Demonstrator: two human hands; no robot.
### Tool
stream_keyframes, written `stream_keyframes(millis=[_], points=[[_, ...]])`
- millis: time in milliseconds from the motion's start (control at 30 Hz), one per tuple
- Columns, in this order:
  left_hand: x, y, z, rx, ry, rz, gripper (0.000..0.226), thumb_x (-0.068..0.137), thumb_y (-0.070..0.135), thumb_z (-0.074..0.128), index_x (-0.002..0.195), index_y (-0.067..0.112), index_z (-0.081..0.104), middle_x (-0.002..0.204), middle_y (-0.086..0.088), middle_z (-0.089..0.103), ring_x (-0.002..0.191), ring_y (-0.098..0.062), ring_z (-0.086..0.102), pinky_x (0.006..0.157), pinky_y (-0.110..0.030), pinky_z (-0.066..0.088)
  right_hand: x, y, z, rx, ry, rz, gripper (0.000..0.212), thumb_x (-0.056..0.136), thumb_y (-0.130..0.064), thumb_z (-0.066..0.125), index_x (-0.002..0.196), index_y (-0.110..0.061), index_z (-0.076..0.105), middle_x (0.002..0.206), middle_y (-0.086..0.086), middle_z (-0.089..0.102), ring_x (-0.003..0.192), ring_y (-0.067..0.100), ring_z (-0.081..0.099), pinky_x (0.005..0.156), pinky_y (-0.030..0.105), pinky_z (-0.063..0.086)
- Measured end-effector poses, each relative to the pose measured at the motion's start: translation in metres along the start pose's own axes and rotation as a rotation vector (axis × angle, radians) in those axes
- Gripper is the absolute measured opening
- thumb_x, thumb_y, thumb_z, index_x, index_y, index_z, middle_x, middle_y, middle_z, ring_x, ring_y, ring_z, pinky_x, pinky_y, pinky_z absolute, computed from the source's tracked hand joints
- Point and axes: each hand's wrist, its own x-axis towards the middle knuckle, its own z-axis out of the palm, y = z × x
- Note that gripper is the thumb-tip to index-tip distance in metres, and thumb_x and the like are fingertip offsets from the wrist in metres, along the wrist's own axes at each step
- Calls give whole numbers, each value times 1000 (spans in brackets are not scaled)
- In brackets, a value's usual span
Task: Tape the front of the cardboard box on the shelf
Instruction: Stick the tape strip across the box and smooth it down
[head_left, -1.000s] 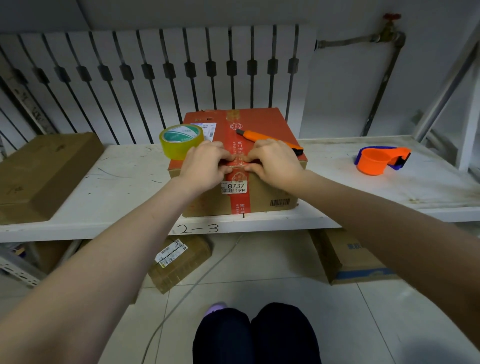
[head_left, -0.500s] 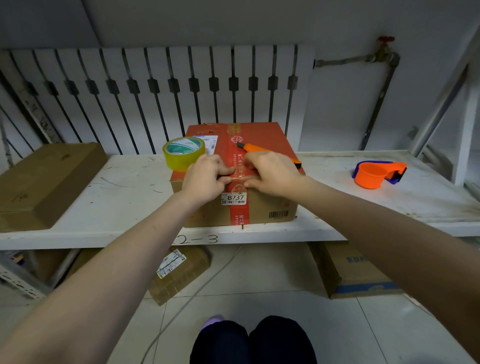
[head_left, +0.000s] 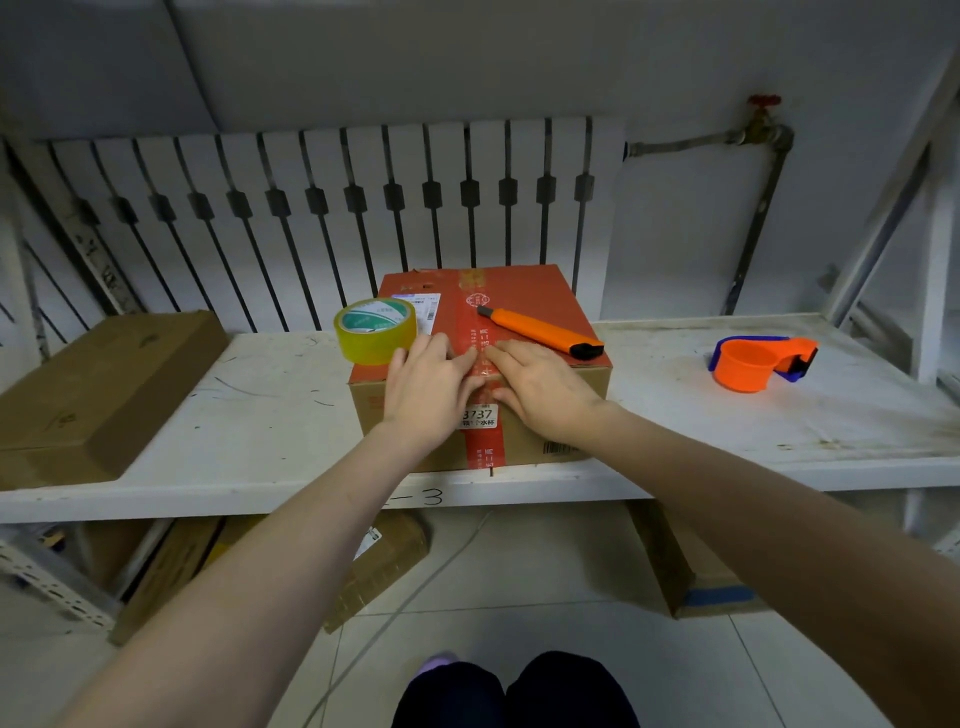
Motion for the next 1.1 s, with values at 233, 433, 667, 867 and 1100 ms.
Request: stream_keyframes(millis=[233, 433, 667, 867, 1100], points=[[7, -1, -9, 66, -80, -25, 42, 89, 41, 52, 130, 29, 52, 124, -2, 53, 121, -23, 41, 96, -42, 36, 4, -3, -6, -159, 24, 5, 52, 96, -39, 44, 138, -9, 37, 134, 8, 47, 120, 24, 45, 98, 36, 40], [0, -8, -7, 24, -108, -52, 50, 89, 27, 55, 137, 19, 44, 130, -3, 57, 122, -24, 46, 93, -39, 39, 8, -13, -3, -318, 60, -64, 52, 95, -34, 45, 140, -10, 36, 144, 8, 41, 133, 25, 36, 112, 42, 20], [7, -10, -13, 6, -136, -60, 44, 85, 36, 60, 127, 26, 55, 123, 1, 60, 120, -20, 48, 96, -40, 35, 1, -4, -4, -252, 199, -58, 27, 85, -26, 65, 110, -15, 69, 106, 4, 73, 99, 23, 66, 96, 41, 44], [14, -11, -12, -71, -131, -111, 41, 86, 49, 54, 121, 28, 61, 120, 3, 62, 118, -20, 50, 99, -44, 35, -5, -5, -5, -159, 290, 107, 44, 79, -57, 57, 95, -19, 72, 95, 0, 74, 96, 21, 64, 95, 43, 40], [27, -17, -16, -253, -248, -200, 38, 82, 41, 64, 117, 28, 65, 125, 4, 61, 123, -22, 46, 102, -49, 38, 8, -2, -13, 88, 213, 241, 30, 82, -49, 62, 100, -27, 70, 107, -5, 67, 108, 19, 53, 106, 43, 31]])
